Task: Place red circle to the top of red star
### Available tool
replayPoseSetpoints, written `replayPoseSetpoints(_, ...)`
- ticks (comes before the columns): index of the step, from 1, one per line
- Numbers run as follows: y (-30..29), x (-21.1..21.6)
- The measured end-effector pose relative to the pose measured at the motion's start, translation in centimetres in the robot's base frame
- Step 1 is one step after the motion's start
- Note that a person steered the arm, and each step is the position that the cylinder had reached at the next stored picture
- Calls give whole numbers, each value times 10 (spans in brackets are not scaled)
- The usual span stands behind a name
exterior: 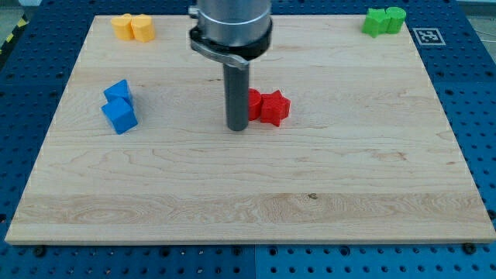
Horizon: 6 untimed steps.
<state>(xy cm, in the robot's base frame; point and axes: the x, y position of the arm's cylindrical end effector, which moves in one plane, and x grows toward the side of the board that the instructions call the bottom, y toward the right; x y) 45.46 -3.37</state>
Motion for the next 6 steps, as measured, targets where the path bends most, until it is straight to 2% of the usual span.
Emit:
replayPoseSetpoints(1, -32, -10)
replayPoseSetpoints(2, -30, -31)
replayPoseSetpoints(6, 81, -31)
